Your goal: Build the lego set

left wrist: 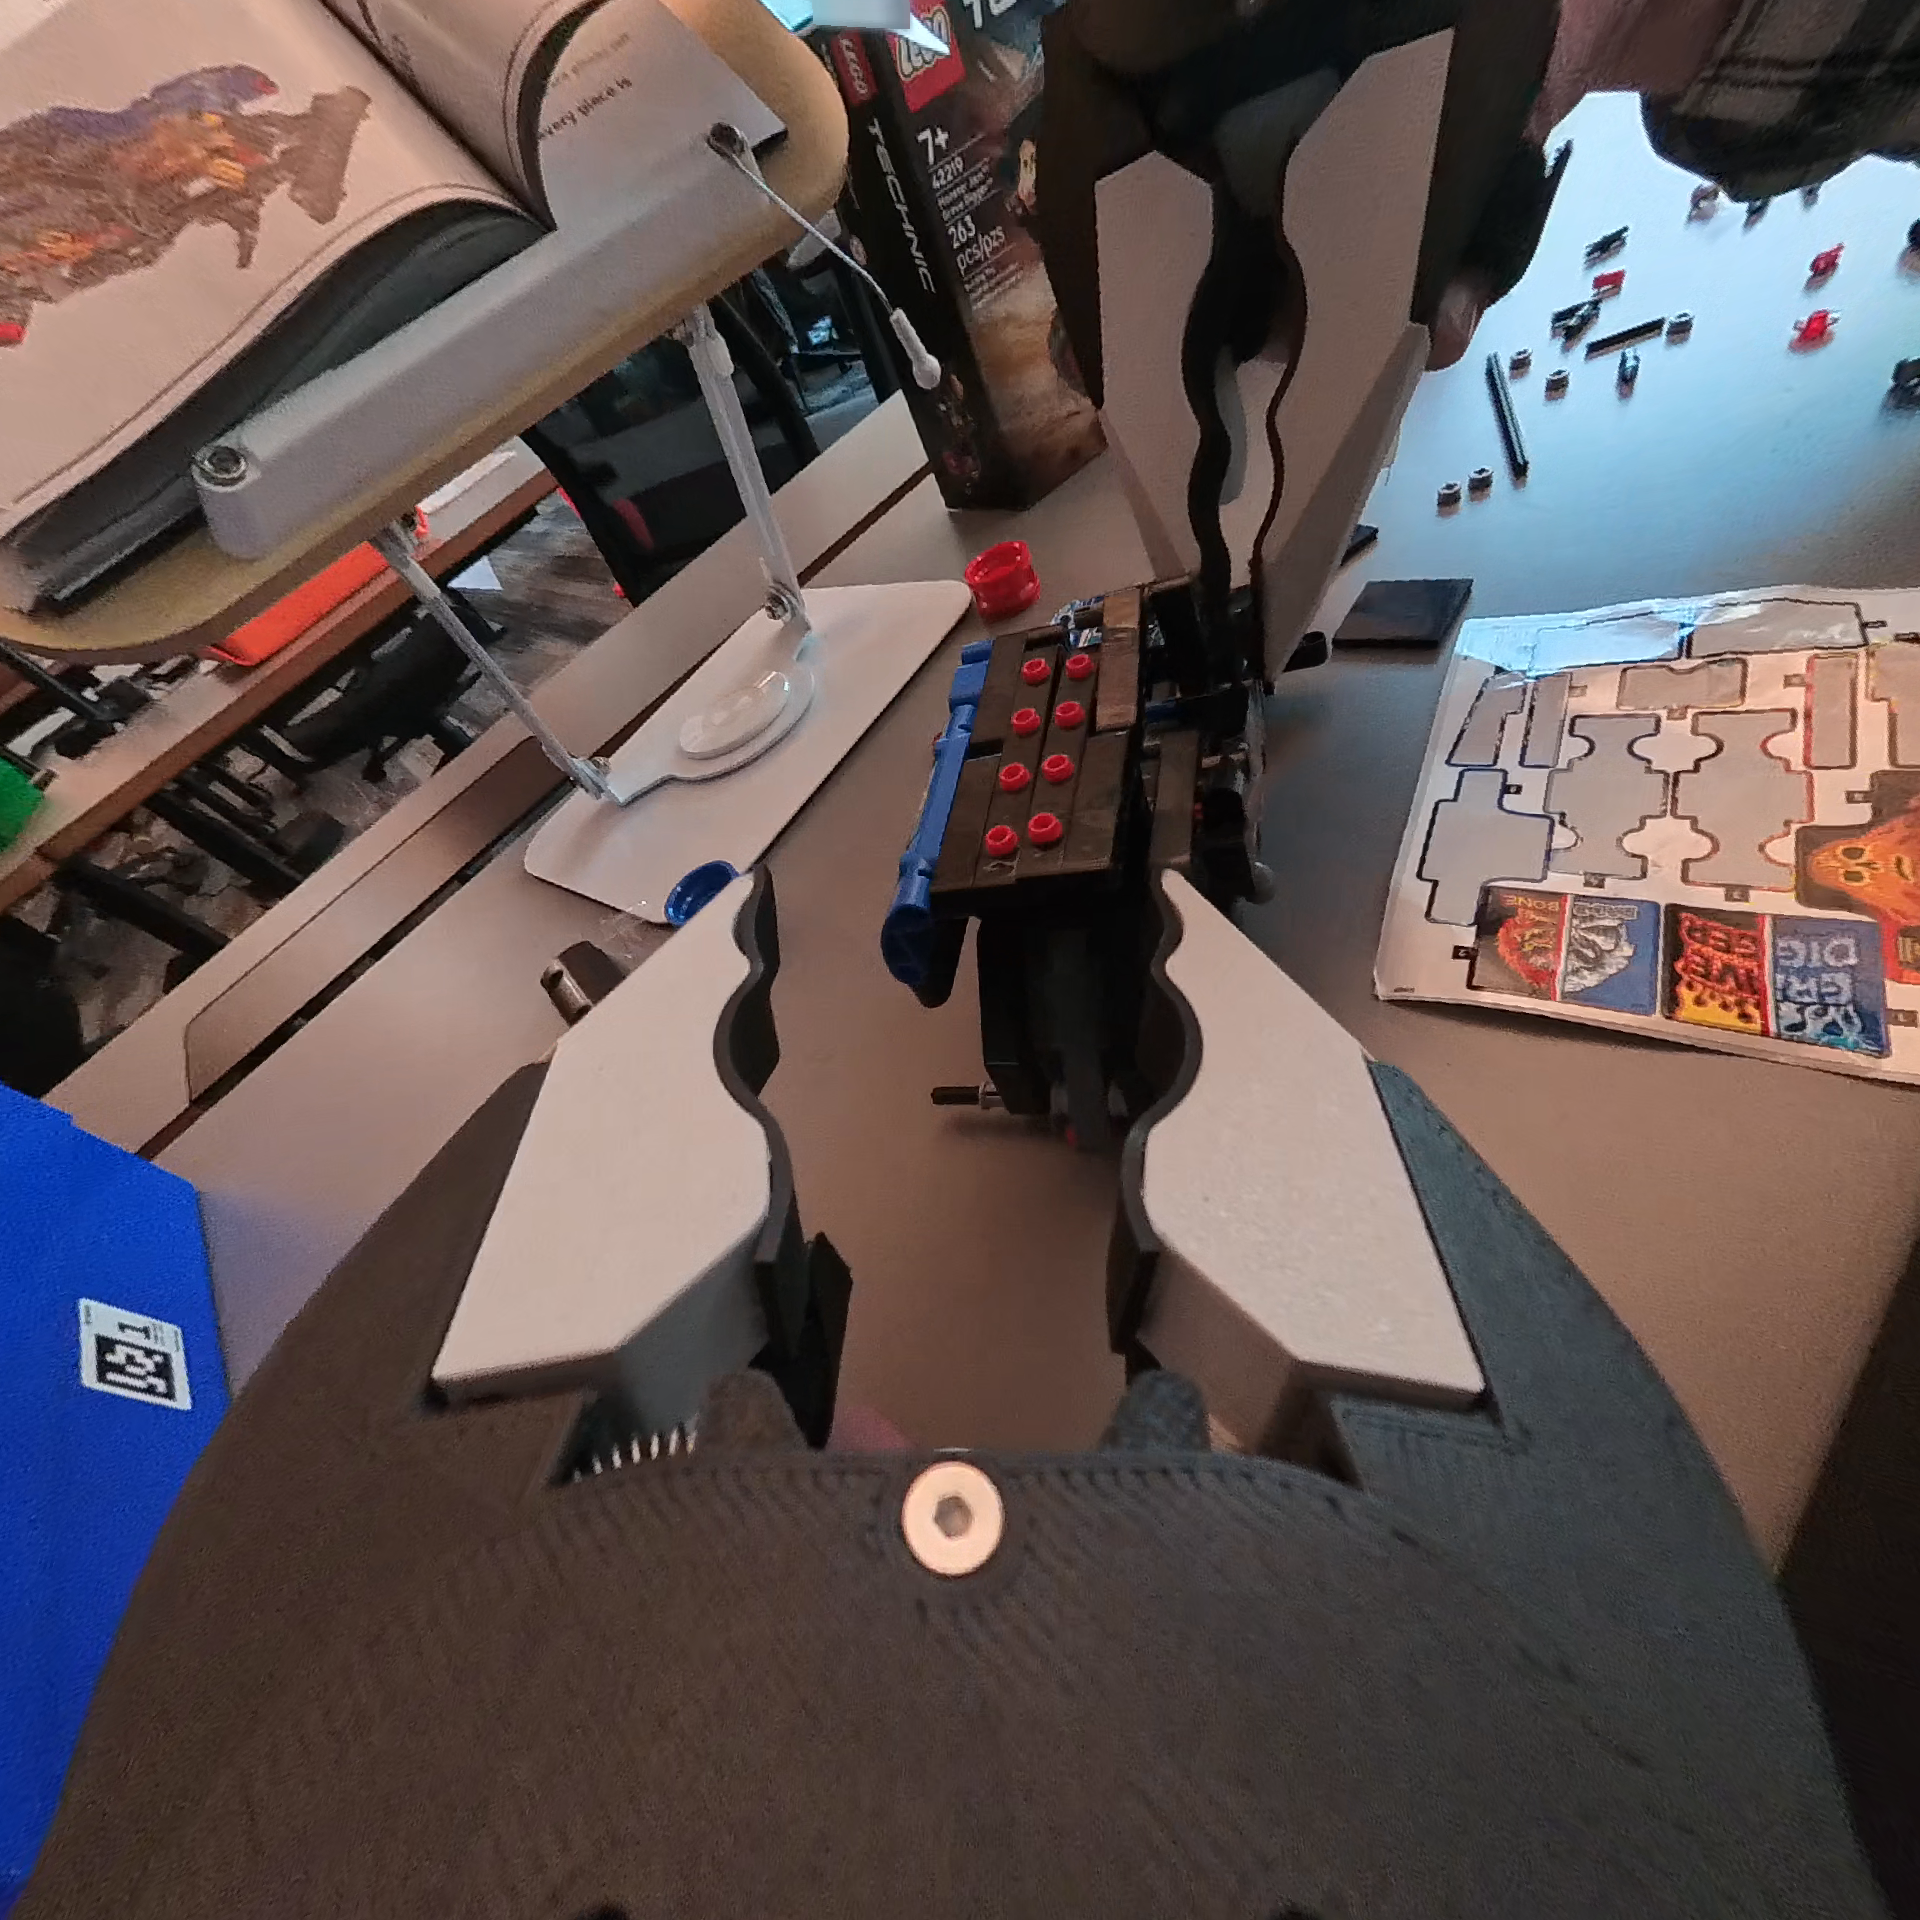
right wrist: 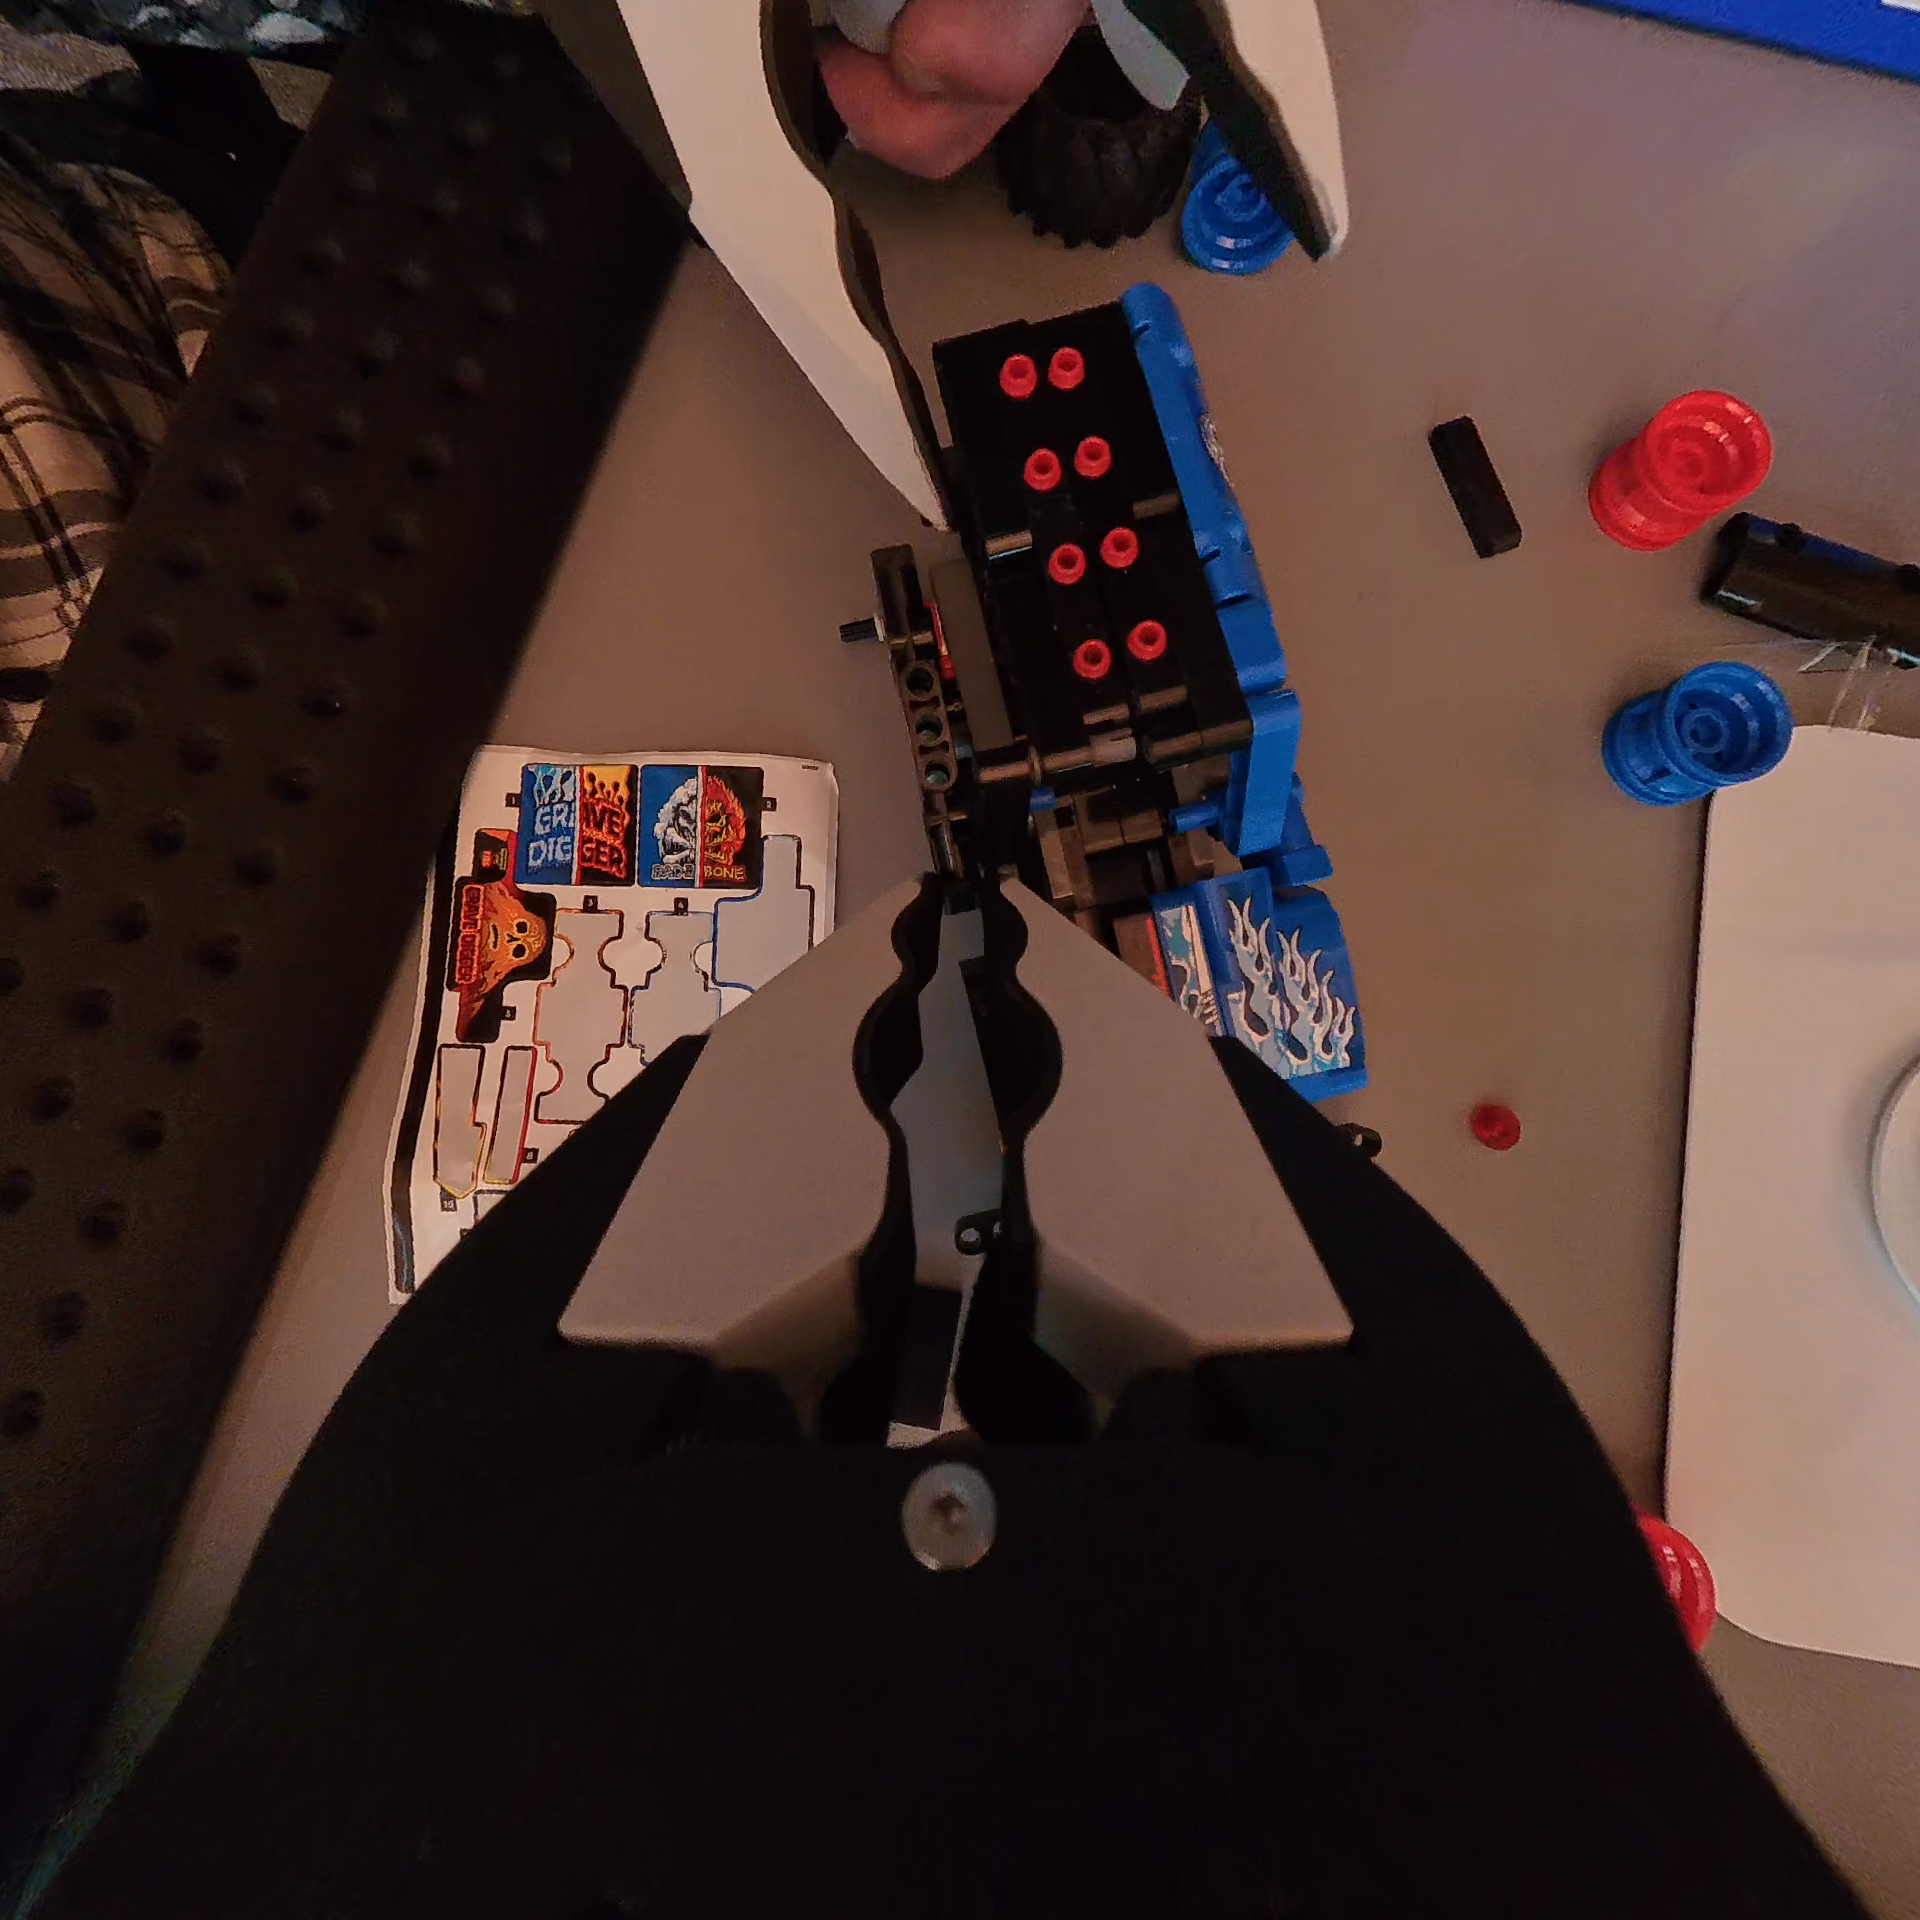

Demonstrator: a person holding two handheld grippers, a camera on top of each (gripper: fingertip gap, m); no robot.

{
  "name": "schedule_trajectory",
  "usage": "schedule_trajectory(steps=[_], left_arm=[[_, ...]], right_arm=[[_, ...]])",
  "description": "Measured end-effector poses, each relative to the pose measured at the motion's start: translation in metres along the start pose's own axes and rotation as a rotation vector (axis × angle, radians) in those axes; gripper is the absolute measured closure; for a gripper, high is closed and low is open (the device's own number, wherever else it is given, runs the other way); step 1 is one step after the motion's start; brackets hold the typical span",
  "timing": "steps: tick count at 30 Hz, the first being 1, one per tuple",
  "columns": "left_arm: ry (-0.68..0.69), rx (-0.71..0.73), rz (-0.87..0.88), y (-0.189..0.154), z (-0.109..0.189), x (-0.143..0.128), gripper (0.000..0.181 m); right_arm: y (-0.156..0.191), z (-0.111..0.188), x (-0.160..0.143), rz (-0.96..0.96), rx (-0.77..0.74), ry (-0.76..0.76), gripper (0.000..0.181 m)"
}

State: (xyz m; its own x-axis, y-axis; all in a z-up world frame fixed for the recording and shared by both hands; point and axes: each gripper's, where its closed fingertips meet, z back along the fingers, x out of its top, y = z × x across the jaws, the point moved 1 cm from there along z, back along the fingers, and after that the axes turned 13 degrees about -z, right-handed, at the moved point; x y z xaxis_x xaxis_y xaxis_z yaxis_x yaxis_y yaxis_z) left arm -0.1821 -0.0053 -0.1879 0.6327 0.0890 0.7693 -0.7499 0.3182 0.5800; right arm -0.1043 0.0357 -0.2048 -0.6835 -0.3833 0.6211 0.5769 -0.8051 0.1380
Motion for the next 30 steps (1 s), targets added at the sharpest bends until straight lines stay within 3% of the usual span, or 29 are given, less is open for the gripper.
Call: schedule_trajectory(steps=[4, 14, 30], left_arm=[[-0.076, 0.004, 0.047, 0.003, 0.004, 0.013, 0.12], [-0.004, -0.005, -0.032, -0.008, -0.01, 0.007, 0.133], [0.011, 0.024, -0.022, -0.001, -0.009, 0.002, 0.133]], right_arm=[[0.001, 0.0, 0.0, 0.0, 0.002, 0.004, 0.176], [0.0, -0.002, 0.002, -0.001, -0.012, 0.007, 0.176], [-0.004, -0.004, 0.005, -0.032, -0.032, -0.011, 0.165]])
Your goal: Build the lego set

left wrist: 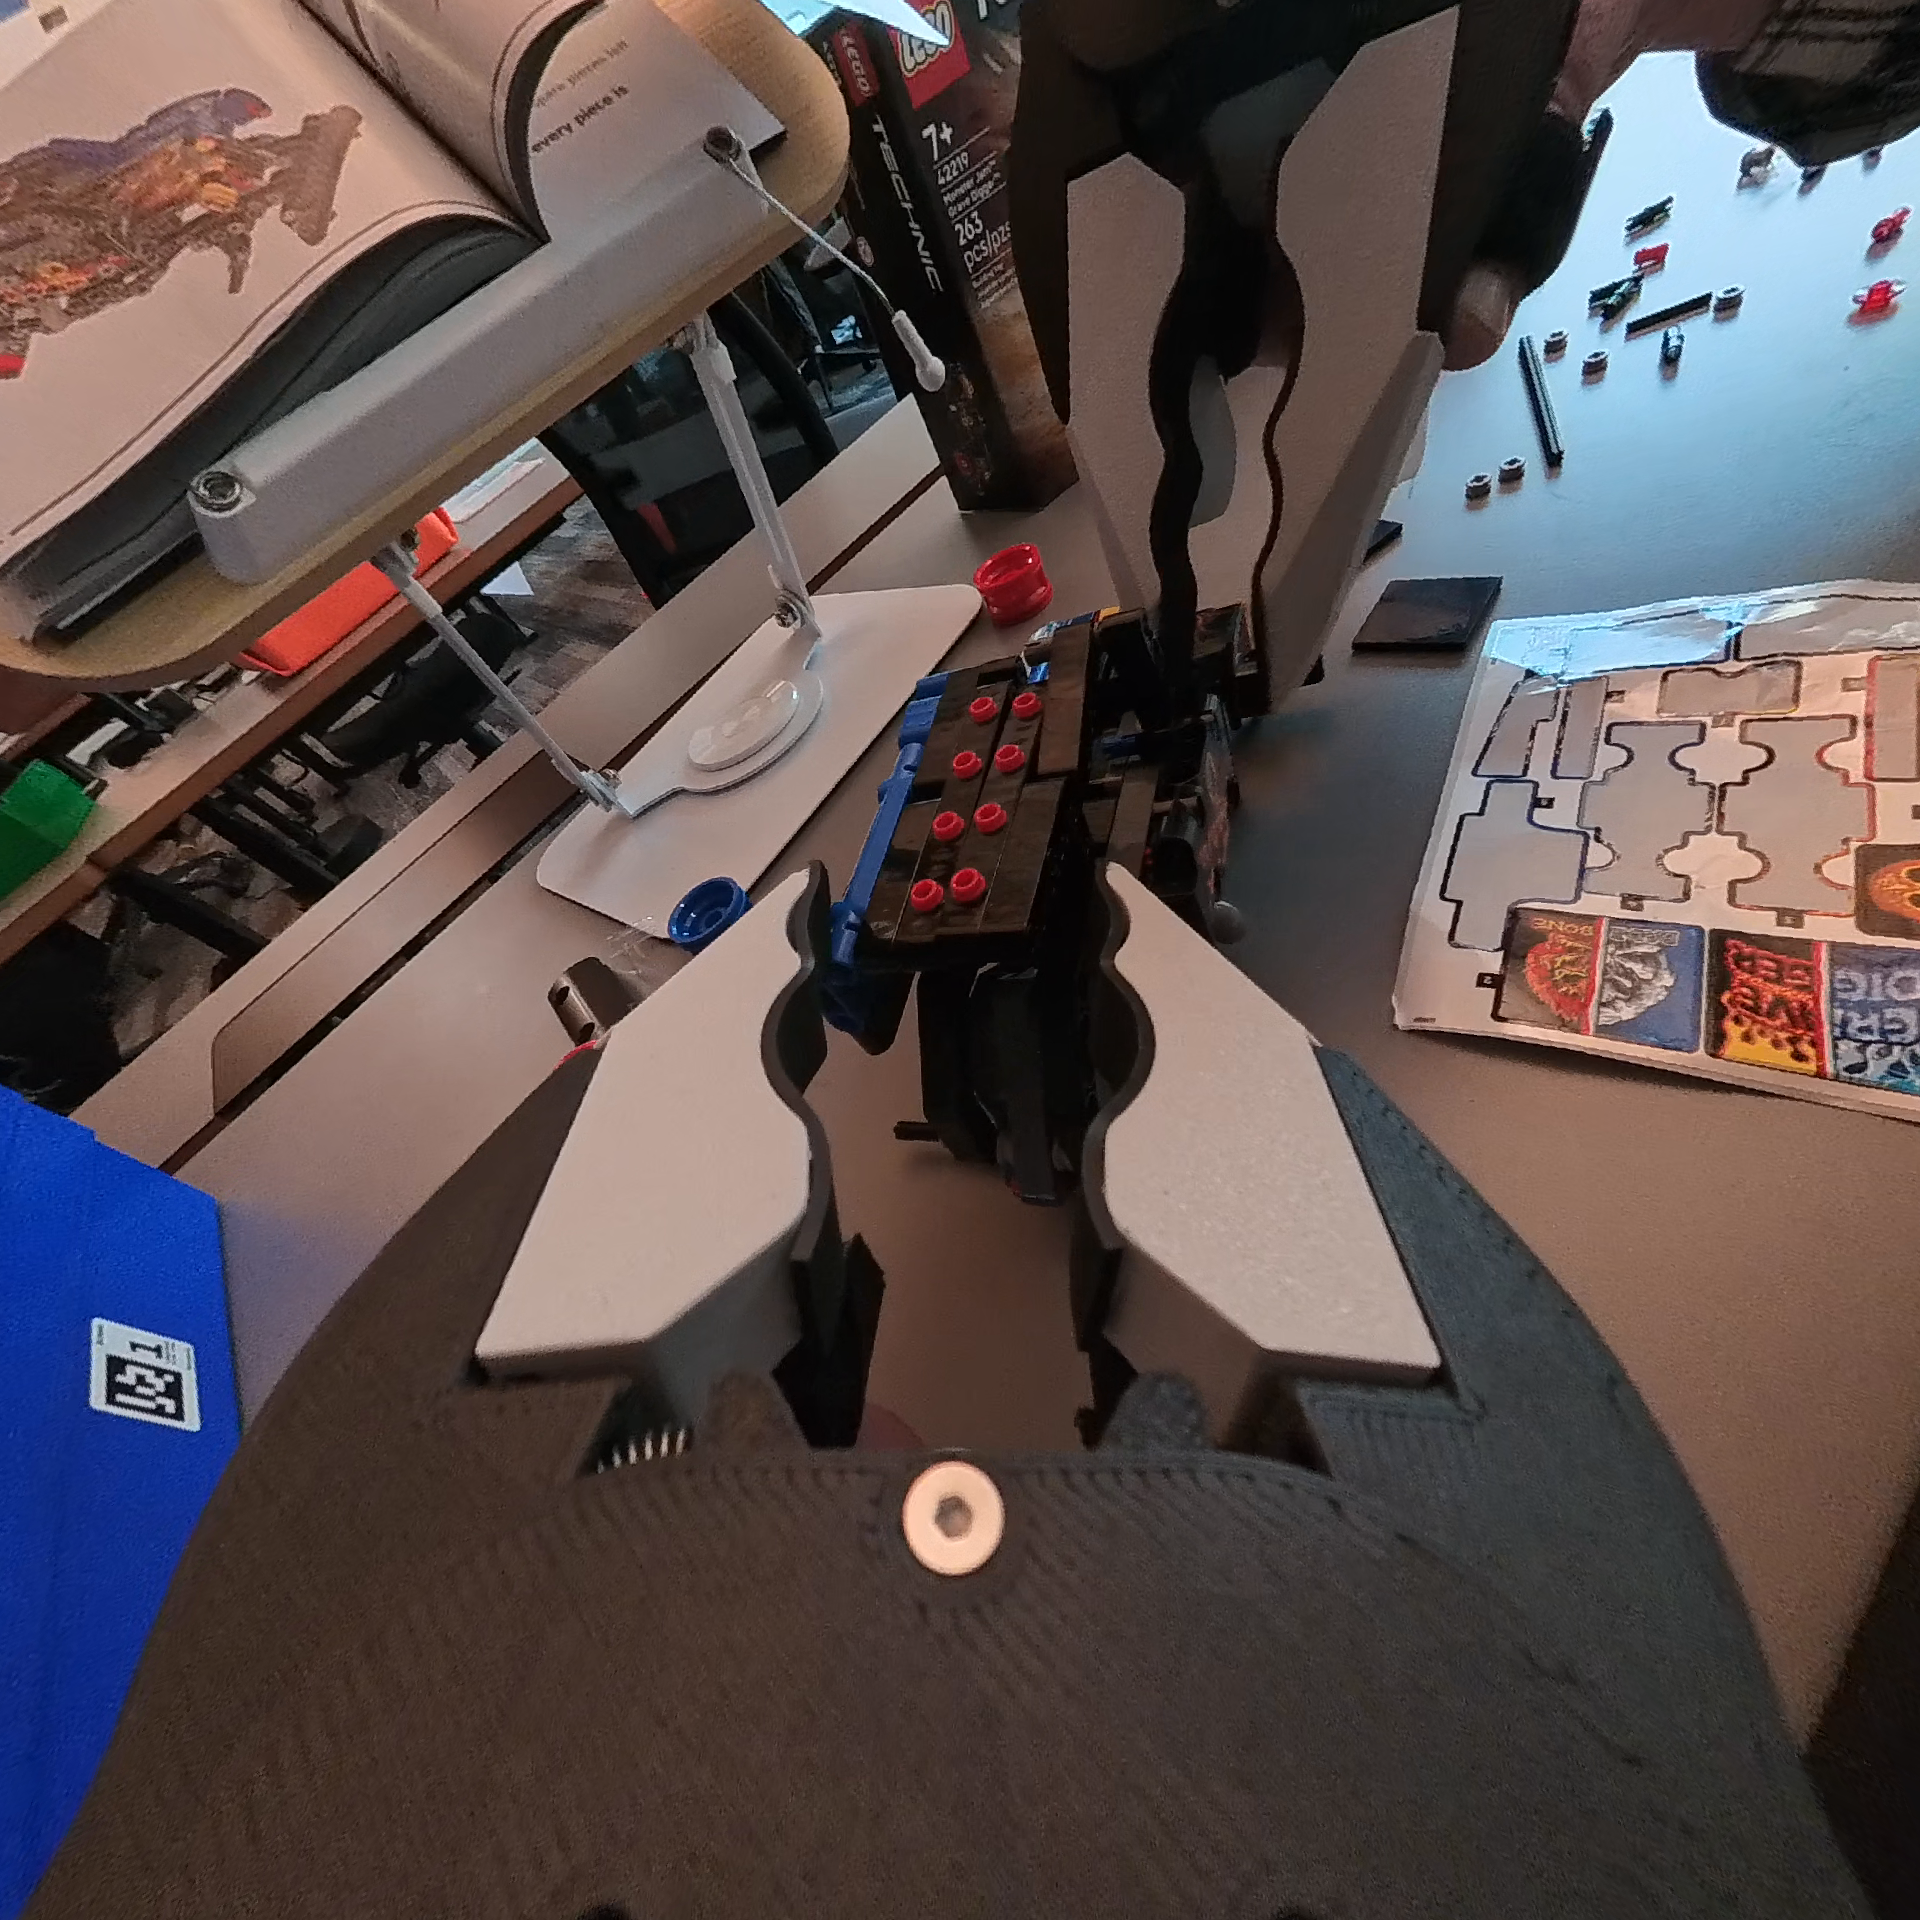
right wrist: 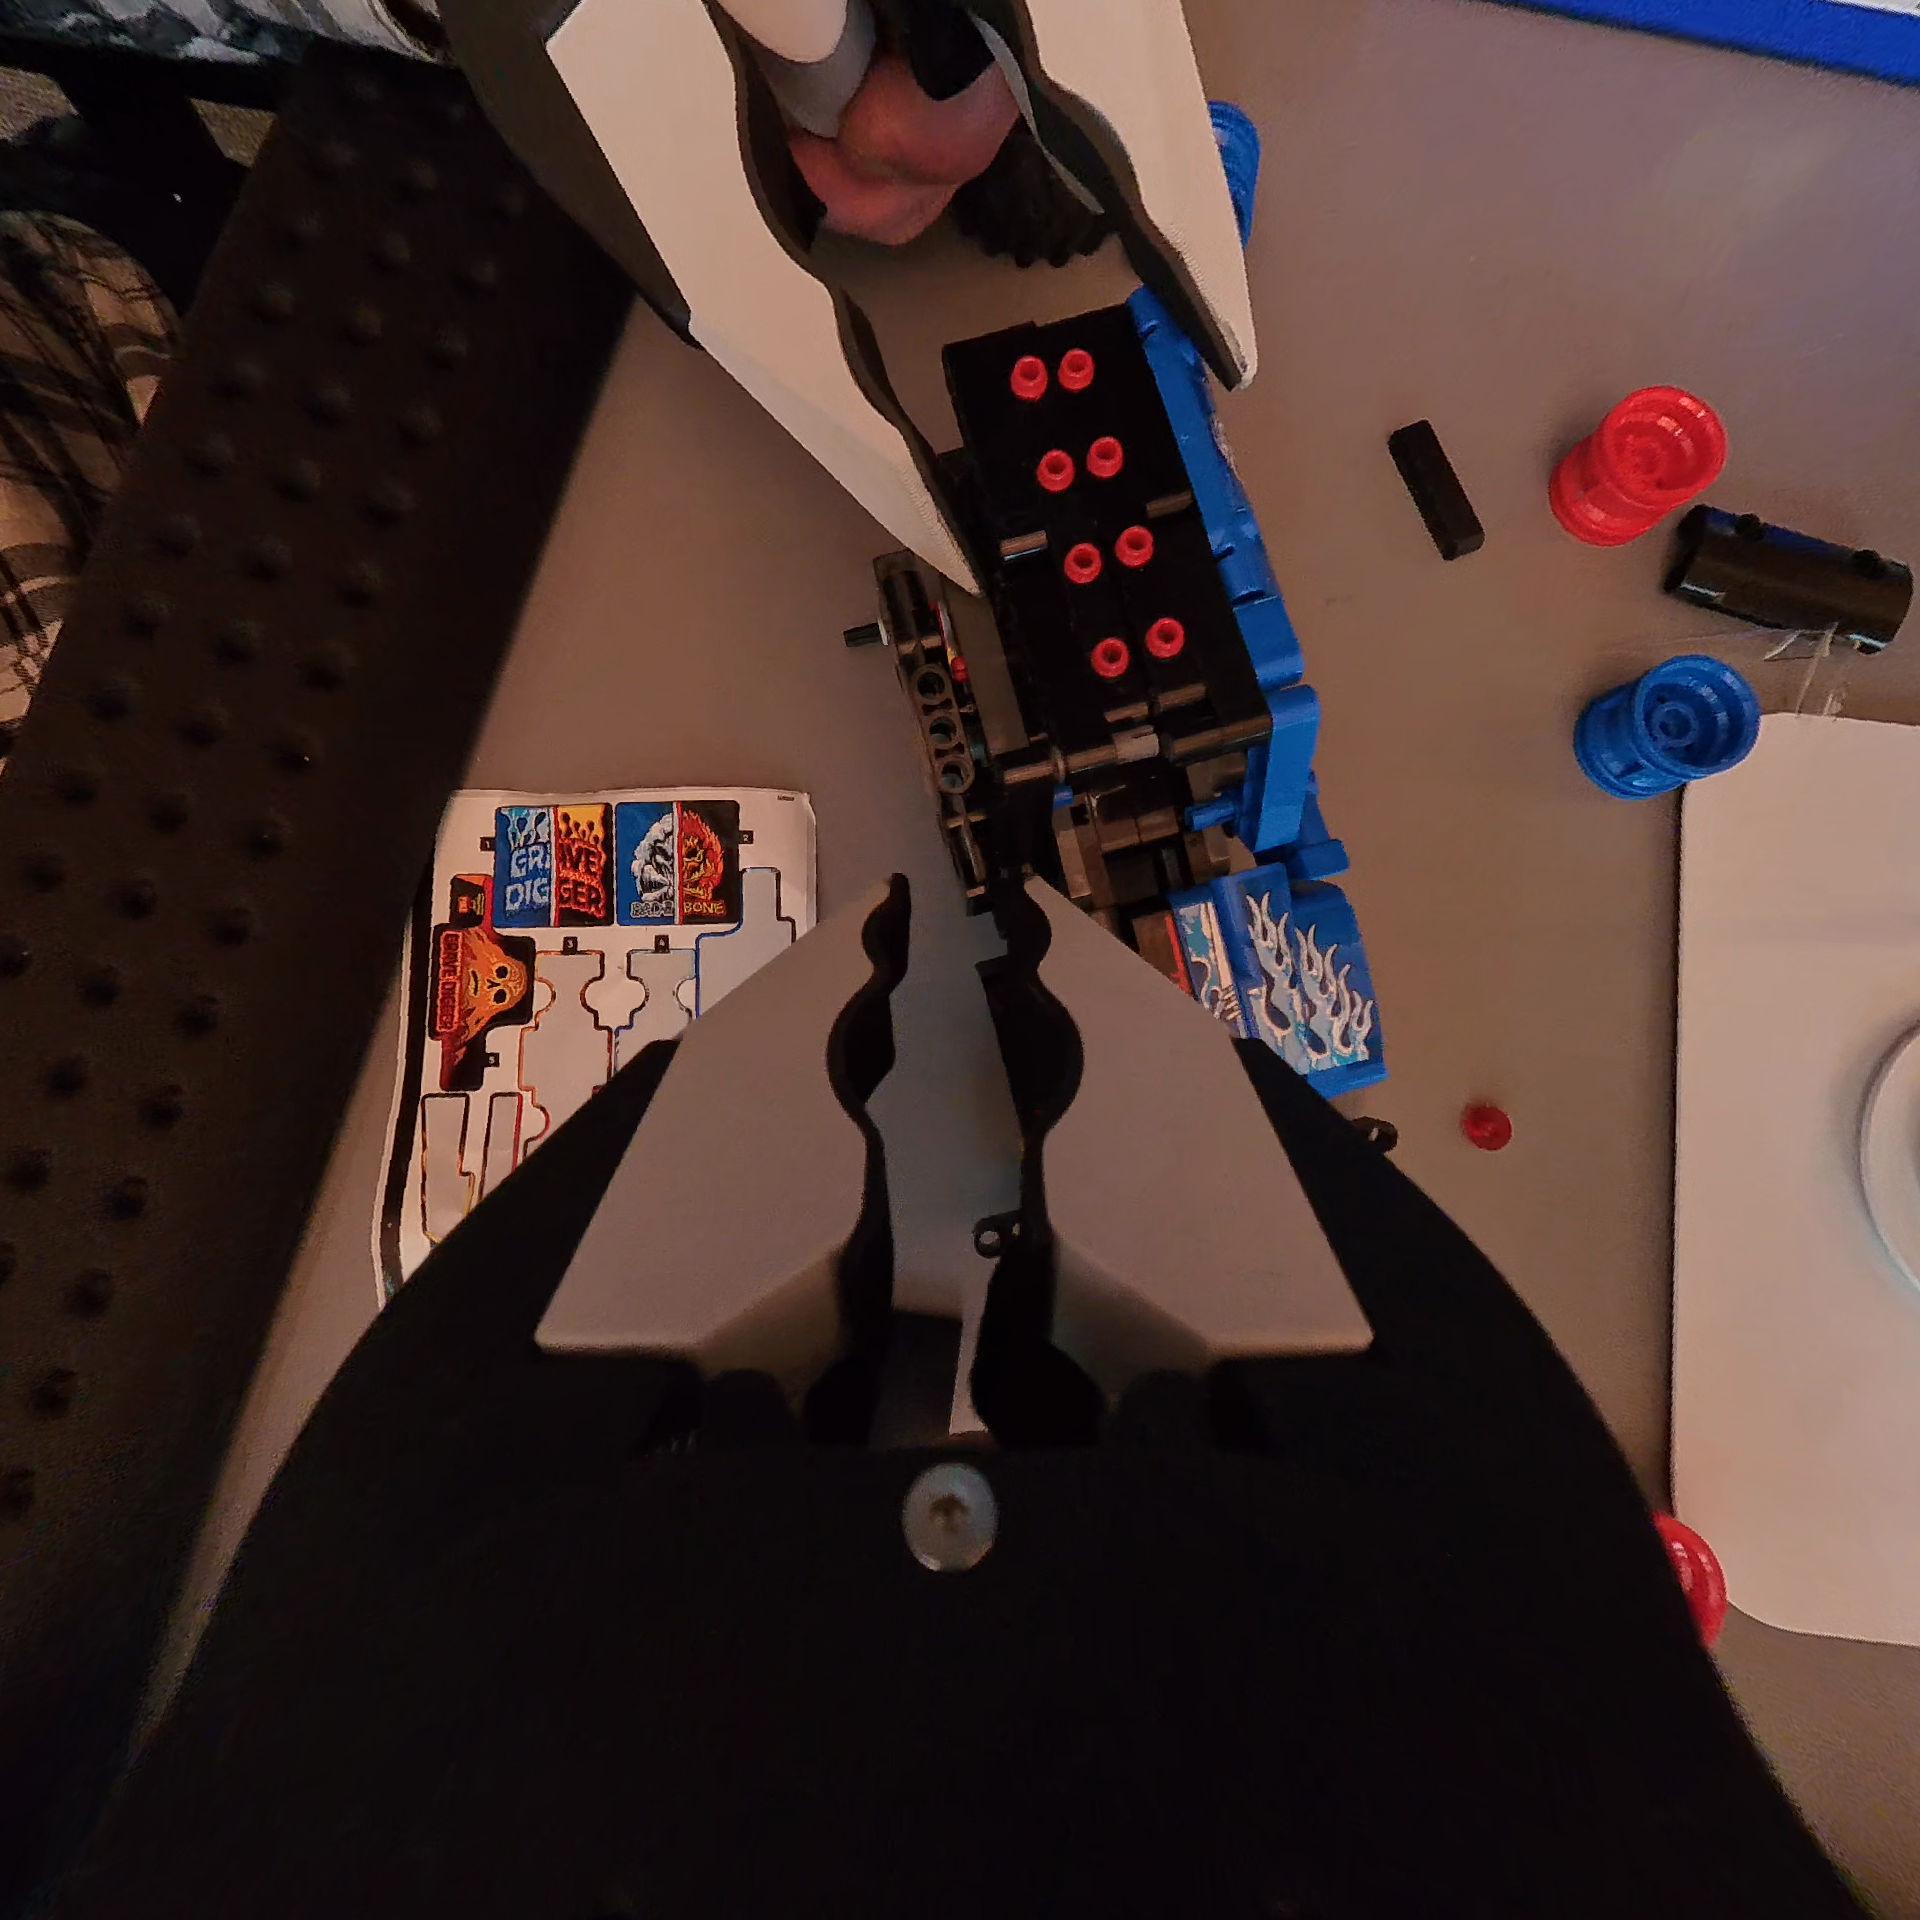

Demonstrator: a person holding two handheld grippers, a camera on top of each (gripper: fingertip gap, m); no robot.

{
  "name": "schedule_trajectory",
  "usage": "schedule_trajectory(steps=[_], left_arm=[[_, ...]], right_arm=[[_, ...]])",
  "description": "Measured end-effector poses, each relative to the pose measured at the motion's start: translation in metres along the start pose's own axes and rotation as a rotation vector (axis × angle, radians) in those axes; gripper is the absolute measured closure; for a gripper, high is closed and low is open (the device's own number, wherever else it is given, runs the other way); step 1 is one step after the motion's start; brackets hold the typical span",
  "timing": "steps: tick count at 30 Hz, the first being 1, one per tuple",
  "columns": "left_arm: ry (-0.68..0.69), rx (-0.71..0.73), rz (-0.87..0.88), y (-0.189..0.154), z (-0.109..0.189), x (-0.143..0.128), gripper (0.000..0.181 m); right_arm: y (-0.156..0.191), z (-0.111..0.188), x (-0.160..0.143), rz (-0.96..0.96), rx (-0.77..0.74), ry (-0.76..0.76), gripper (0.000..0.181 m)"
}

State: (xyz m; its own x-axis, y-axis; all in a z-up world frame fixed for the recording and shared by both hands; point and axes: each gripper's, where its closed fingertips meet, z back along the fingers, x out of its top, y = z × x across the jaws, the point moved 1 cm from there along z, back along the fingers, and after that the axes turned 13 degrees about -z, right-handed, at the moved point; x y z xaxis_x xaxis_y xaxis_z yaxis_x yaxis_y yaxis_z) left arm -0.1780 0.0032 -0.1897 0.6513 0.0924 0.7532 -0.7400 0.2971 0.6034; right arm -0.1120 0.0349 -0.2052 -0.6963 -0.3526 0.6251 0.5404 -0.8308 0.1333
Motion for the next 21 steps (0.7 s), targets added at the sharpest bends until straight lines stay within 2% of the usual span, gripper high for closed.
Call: schedule_trajectory(steps=[3, 6, 21], left_arm=[[0.001, 0.001, 0.003, 0.0007, 0.0, -0.0007, 0.133], [0.002, 0.001, 0.001, 0.0006, 0.0001, -0.0007, 0.133], [-0.003, -0.004, -0.012, -0.0016, -0.0009, 0.0014, 0.133]], right_arm=[[0.0004, -0.0003, 0.0002, -0.006, 0.002, 0.0, 0.163], [-0.0027, -0.0005, -0.0001, 0.01, -0.024, 0.001, 0.175], [-0.0024, 0.0069, -0.0052, 0.006, 0.003, 0.01, 0.176]])
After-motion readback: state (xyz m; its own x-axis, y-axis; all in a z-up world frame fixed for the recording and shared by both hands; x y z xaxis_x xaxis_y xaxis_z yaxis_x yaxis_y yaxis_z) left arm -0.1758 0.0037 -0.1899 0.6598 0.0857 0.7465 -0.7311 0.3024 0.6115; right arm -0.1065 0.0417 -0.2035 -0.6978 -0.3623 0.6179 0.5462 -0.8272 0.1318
